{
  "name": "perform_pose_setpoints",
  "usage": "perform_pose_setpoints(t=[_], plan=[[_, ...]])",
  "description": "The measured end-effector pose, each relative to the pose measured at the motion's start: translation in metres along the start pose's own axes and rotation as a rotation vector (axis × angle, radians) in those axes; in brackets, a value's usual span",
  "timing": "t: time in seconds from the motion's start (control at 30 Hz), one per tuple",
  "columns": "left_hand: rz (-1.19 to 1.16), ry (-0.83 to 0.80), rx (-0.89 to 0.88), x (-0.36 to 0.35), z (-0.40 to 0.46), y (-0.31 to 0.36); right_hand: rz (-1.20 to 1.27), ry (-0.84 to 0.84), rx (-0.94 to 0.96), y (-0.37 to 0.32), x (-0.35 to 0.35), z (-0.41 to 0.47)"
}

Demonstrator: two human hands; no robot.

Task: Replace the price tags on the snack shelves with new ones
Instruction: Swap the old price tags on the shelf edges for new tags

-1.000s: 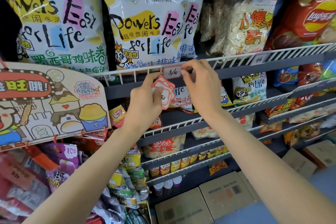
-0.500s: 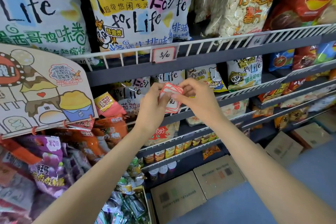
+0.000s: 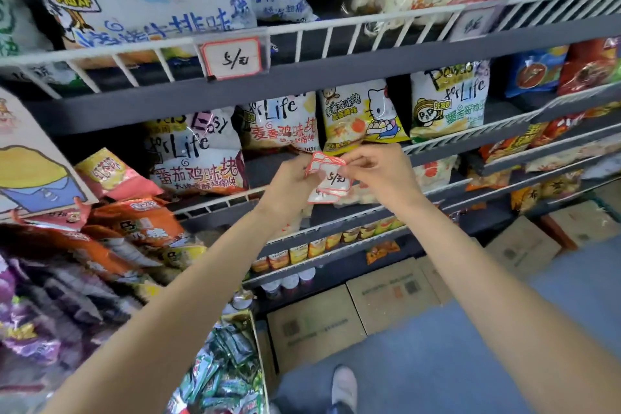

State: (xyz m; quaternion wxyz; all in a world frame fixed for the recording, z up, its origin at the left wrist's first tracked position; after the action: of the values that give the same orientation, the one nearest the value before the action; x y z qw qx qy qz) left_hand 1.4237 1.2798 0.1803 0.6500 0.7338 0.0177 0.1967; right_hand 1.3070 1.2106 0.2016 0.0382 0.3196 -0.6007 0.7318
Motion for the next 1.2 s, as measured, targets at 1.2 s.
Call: perform_pose_setpoints(t=[1.2], plan=[[0.328,0.239,0.172,-0.097,0.017,-0.013,-0.418,-0.069,0.491,0.052,0.061,0.048]])
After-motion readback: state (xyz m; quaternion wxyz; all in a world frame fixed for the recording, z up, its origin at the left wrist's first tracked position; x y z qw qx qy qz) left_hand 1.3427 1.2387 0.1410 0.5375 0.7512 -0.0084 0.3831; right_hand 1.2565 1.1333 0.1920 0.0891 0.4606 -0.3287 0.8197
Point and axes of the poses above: each hand's wrist, its own z-axis towards the middle knuckle, its own x-axis out of the back of the hand, y = z × x, the point moved 9 cm from there along z, towards the middle knuckle, and after that the axes turned 3 degrees about y, right-handed, at the moved point
